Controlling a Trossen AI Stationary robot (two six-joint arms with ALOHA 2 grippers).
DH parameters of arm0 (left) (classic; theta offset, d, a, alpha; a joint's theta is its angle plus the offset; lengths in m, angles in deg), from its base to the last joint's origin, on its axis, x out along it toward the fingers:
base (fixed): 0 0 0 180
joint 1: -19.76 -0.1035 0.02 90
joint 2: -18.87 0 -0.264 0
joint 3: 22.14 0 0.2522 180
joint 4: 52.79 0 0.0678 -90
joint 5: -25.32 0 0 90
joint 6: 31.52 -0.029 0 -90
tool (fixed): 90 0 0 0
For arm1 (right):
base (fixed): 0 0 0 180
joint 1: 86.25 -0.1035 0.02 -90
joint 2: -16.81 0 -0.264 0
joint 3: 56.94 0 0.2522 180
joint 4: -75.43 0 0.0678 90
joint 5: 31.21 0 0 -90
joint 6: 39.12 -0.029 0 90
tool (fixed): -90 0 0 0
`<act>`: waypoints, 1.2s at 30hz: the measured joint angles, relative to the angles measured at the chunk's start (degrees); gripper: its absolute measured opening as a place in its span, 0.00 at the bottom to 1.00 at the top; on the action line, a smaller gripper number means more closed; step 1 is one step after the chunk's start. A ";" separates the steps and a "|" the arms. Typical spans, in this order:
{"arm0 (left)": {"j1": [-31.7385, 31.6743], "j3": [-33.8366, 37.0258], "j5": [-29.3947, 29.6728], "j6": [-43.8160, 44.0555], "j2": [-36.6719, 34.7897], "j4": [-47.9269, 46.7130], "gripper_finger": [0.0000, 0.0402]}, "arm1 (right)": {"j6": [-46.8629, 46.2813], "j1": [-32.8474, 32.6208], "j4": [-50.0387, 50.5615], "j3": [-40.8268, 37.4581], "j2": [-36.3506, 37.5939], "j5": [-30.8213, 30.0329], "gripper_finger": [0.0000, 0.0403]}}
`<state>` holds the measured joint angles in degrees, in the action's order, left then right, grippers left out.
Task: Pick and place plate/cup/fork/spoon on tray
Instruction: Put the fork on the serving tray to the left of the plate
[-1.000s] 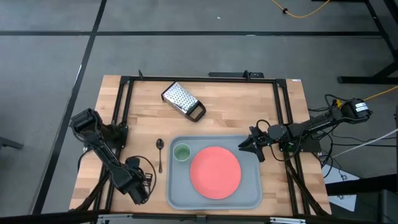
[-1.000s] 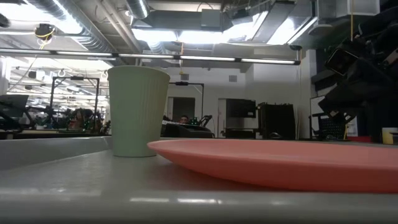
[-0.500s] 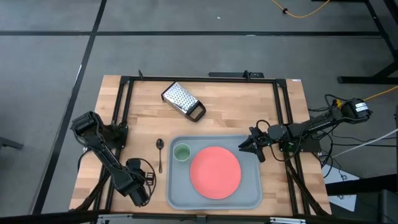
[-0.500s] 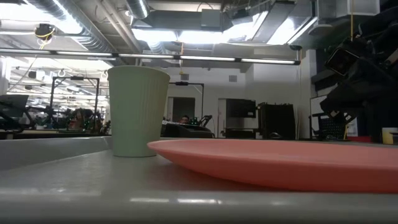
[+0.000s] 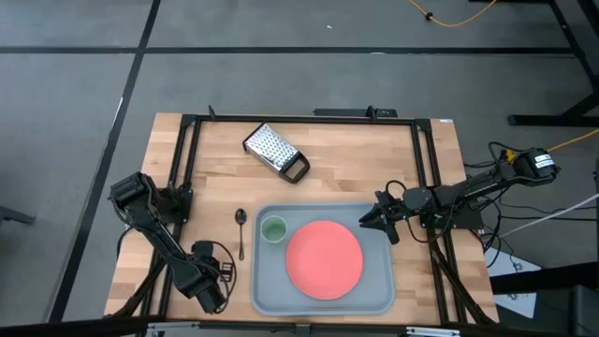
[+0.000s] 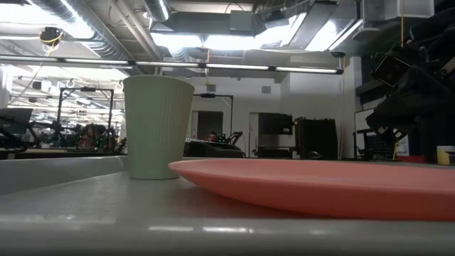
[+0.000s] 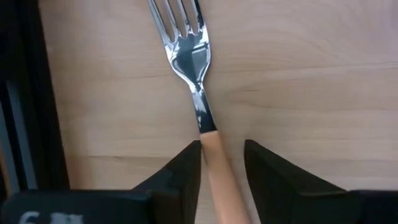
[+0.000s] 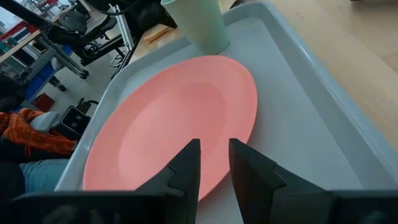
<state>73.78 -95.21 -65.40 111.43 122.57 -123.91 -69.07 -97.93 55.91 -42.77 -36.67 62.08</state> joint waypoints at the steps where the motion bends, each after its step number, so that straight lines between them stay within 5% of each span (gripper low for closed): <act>1: 0.00 0.00 0.12 -0.39 0.02 0.07 0.25 | 0.00 0.00 0.00 0.00 0.01 0.00 0.22; 6: -0.07 0.07 0.66 -1.46 0.07 -0.07 0.07 | -1.41 0.00 0.07 0.00 0.01 0.00 0.22; 13: -2.82 -1.64 1.20 -2.77 -0.82 -2.94 0.07 | -1.53 0.01 0.09 0.00 0.01 -0.03 0.22; 22: -6.10 -16.15 3.60 -2.43 -2.16 -16.21 0.07 | -1.38 0.00 0.11 0.00 0.01 -0.11 0.22; 29: -9.01 -21.55 9.58 -2.36 -2.19 -14.53 0.07 | -1.27 0.00 0.13 0.00 0.01 -0.15 0.22; 36: -11.85 -21.55 9.05 -6.15 0.74 -8.58 0.07 | -1.13 0.00 0.11 0.00 0.01 -0.15 0.22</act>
<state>61.93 -116.76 -56.35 105.27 123.31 -132.49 -70.21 -97.93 56.02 -42.77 -36.66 61.93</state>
